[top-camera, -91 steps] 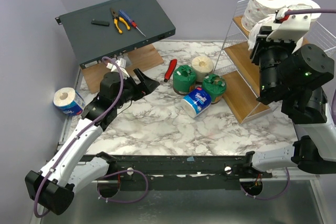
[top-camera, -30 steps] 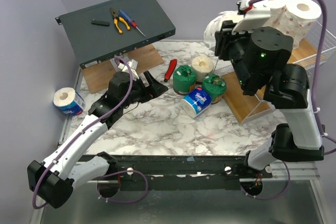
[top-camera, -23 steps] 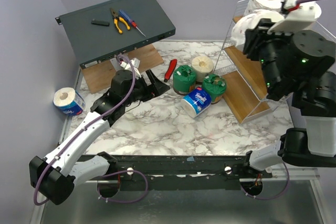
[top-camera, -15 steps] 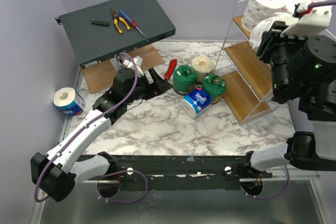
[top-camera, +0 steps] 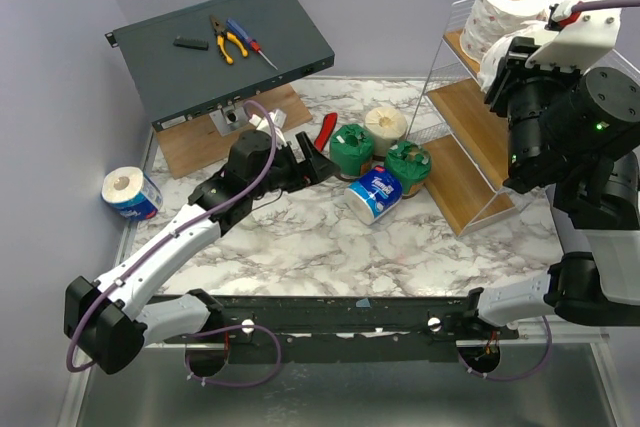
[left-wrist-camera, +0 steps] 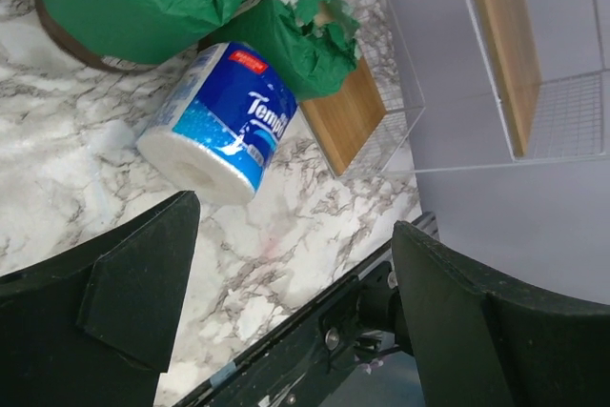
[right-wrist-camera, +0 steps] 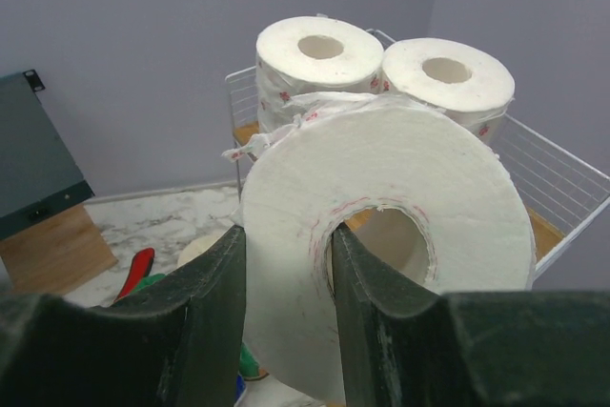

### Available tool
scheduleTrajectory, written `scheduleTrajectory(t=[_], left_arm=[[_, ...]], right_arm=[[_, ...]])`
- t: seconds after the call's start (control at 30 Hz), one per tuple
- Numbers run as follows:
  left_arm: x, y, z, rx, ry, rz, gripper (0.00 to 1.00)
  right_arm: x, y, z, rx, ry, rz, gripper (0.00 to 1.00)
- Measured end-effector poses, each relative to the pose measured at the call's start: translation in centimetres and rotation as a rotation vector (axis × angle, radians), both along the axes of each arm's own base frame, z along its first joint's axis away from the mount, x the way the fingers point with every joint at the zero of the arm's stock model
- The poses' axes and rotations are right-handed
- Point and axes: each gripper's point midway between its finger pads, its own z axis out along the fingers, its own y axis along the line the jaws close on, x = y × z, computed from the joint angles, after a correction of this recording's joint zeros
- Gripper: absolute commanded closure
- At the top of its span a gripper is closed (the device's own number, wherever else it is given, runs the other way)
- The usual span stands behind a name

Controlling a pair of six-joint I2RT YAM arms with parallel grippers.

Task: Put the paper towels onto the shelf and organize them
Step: Place the paper towel on the shelf.

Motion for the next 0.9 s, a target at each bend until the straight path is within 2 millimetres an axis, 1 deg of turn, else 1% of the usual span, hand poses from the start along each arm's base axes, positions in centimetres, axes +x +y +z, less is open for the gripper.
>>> scheduleTrajectory(t=[0.1, 0.17, 0.23, 0.27, 0.3, 0.4, 0.47, 0.57, 0.6, 0.67, 0.8, 0.9], left_arm=[[0.2, -0.6, 1.5, -0.028, -0.054, -0.010, 0.13], [0.4, -1.2, 3.5, -0.065, -0.132, -0.025, 0.11], [0.3, -1.9, 6.1, -0.111, -0.236, -0.050, 0.08], [0.1, -2.5, 8.4, -0.150, -0.332, -0.069, 0.06], [-0.1, -2.8, 9.6, -0.172, -0.378, -0.080, 0.05], [-1.3, -3.9, 15.3, -0.253, -0.626, -0.128, 0.04], [-2.1, -4.5, 18.4, -0.296, -0.763, -0.160, 0.04], [-3.1, -5.7, 22.2, -0.352, -0.963, -0.226, 0.01], [-3.3, -6.1, 22.9, -0.366, -1.014, -0.242, 0.01], [-3.6, -7.1, 23.4, -0.376, -1.103, -0.284, 0.01], [-3.5, -10.2, 22.8, -0.346, -1.195, -0.370, 0.01], [-3.7, -12.7, 22.8, -0.318, -1.272, -0.414, 0.01]], right_arm=[[0.1, 0.1, 0.3, 0.004, -0.007, -0.004, 0.60], [0.1, 0.1, 0.4, 0.010, -0.010, -0.008, 0.60], [0.1, 0.1, 0.1, 0.009, -0.008, -0.013, 0.60], [0.1, 0.1, -0.1, 0.005, -0.006, -0.016, 0.60], [0.1, 0.1, -0.4, 0.000, -0.002, -0.018, 0.60], [0.1, 0.2, -1.2, -0.008, 0.006, -0.017, 0.60], [0.1, 0.1, -1.5, 0.009, 0.005, -0.013, 0.60], [-0.1, 0.0, -1.9, 0.034, 0.007, -0.004, 0.60], [-0.1, 0.0, -2.0, 0.041, 0.008, 0.000, 0.59], [-0.1, 0.1, -2.2, 0.050, 0.010, 0.008, 0.60], [-0.1, 0.4, -2.4, 0.056, 0.013, 0.018, 0.60], [-0.1, 0.4, -2.5, 0.063, 0.012, 0.019, 0.60]])
